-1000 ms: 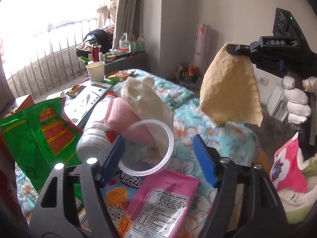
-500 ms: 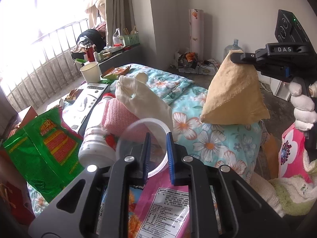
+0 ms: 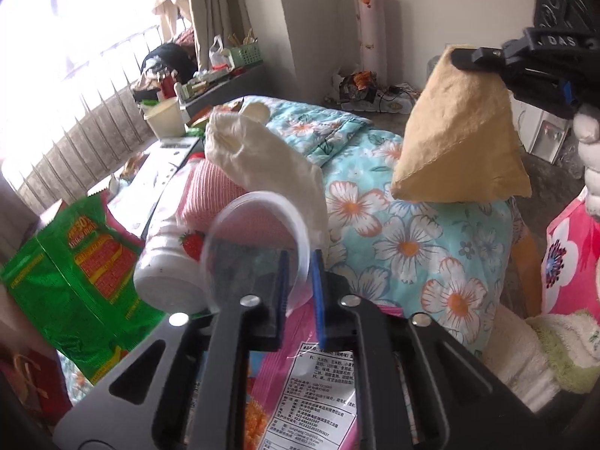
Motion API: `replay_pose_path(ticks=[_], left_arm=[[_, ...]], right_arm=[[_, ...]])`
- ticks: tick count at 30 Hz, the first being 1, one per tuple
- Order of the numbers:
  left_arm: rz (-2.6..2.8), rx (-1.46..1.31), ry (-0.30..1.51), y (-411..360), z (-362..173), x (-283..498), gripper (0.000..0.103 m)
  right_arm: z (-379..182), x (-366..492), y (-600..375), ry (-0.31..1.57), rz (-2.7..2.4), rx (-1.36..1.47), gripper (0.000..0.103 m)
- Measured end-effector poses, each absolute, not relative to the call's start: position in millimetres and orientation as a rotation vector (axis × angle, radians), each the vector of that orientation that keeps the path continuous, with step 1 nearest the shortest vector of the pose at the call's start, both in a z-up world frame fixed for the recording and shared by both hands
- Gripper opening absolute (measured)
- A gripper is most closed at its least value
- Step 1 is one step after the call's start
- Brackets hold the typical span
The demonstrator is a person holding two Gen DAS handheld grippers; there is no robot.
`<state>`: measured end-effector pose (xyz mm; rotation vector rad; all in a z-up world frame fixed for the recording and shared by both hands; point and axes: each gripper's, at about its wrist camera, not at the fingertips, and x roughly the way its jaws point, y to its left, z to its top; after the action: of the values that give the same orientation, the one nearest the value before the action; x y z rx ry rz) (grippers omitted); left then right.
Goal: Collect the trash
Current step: 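Close left tool on the clear plastic cup rim, then carry the clear cup and tan paper over the blue wastebasket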
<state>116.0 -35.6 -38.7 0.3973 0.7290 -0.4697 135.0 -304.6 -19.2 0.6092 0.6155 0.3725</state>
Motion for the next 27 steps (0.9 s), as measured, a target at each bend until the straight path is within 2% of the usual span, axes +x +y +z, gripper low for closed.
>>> replay_pose_path(ticks=[8,17,27], left_arm=[[-0.467,0.381,0.657,-28,-8,100,0.004],[-0.543,0.183,0.531,-7,45,87,0.004],[-0.648,0.115,0.453,-32,72,87,0.004]], right_arm=[[-18,131,-307,0.600,0.381,0.627,0.005],[-5,124,-311,0.552,0.366,0.621,0.005],[0,108,-329,0.491,0.332,0.658,0.005]])
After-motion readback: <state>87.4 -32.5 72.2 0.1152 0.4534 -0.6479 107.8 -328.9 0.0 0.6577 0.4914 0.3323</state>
